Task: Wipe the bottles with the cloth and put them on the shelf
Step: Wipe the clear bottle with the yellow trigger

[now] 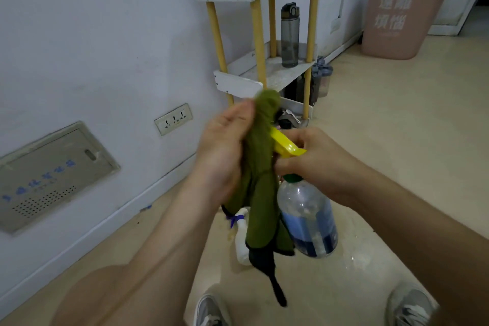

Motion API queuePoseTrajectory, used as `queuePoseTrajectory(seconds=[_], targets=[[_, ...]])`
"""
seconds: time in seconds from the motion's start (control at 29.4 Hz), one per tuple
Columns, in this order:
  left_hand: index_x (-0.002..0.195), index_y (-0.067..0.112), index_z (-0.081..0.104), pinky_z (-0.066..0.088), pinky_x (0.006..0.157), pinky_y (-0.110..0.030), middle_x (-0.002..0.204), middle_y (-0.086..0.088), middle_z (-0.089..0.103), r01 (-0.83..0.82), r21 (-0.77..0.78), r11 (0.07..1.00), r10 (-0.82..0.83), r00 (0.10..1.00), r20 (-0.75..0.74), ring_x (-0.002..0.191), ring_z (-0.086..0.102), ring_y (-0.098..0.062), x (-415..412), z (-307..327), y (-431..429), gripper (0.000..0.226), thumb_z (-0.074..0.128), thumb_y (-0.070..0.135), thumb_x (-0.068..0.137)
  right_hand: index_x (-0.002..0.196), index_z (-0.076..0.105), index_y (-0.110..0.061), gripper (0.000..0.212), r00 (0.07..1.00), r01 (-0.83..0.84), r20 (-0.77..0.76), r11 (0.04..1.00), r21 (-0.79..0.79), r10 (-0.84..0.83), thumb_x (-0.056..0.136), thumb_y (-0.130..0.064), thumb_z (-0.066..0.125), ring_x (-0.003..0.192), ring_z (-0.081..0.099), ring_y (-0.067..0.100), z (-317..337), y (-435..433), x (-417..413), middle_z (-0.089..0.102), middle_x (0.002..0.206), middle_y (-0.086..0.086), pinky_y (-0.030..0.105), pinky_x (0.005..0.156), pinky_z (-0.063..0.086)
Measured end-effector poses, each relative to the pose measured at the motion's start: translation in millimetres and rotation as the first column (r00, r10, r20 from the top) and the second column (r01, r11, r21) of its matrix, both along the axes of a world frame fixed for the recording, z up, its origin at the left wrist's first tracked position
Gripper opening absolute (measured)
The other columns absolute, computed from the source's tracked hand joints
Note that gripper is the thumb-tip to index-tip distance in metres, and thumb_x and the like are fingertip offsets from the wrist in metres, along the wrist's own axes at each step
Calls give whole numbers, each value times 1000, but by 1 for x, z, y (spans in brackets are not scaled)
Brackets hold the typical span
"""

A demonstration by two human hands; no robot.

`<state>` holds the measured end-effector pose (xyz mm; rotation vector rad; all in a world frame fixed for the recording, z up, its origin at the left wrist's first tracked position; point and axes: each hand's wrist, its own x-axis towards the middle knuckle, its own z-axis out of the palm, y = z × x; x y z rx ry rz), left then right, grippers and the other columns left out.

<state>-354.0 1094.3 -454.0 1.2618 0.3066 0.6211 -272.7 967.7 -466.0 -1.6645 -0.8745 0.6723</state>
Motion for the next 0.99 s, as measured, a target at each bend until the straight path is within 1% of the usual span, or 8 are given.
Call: queuePoseTrajectory(seconds=[0.1,0.17,0.27,0.34,0.48,0.61,0.78,0.99], targets=[[121,24,65,43,101,-22,123,14,62,54,761,646,15,996,-84,118,54,-4,1,-18,-12,30,50,34,98,79,61,12,10,993,92,-84,993,80,-85,71,17,63,62,55,26,-4,2,1,56,68,20,39,63,46],[108,24,65,40,85,-16,99,17,60,-97,905,415,177,984,24,96,53,-2,5,-27,-7,28,42,38,99,75,59,13,11,990,75,-123,994,78,-65,66,11,65,59,51,25,-4,2,1,53,65,19,33,57,45],[79,20,56,39,65,-19,68,12,52,-299,727,619,394,918,43,67,49,-1,15,-32,-1,33,39,33,103,73,63,8,17,985,30,-170,994,107,-12,60,-2,63,58,50,22,-2,1,-5,53,63,16,25,53,44],[76,18,60,48,71,-29,72,3,61,-388,301,871,455,869,-194,74,59,-13,20,-32,2,38,41,35,104,77,66,6,6,982,50,-185,989,142,-23,72,6,65,60,51,20,1,1,-9,55,66,14,22,53,44],[110,3,67,55,90,-50,106,-20,71,-262,-403,877,207,963,-174,97,69,-32,17,-24,16,42,45,38,102,92,72,-7,19,979,47,-204,988,150,-16,87,5,58,71,57,18,8,-2,-3,58,81,12,24,63,52],[115,2,67,53,96,-49,110,-18,71,-90,-276,957,83,996,-37,104,69,-29,7,-4,9,44,44,37,102,95,70,-12,20,972,-57,-224,994,89,76,91,2,55,80,63,17,10,-5,-4,62,87,7,26,70,59],[89,8,72,53,75,-40,84,-15,72,-61,440,896,145,976,-161,78,67,-25,-3,-8,-12,36,47,31,102,83,57,-13,8,978,-133,148,984,-120,150,87,-14,64,65,59,19,6,2,-18,58,71,3,36,62,52],[72,12,71,55,59,-27,65,-6,72,-175,73,982,185,968,-170,60,68,-15,-2,-8,-19,44,45,30,103,76,55,-12,29,952,-4,305,999,50,-11,71,-40,61,60,50,18,-4,4,-27,52,63,0,37,59,43]])
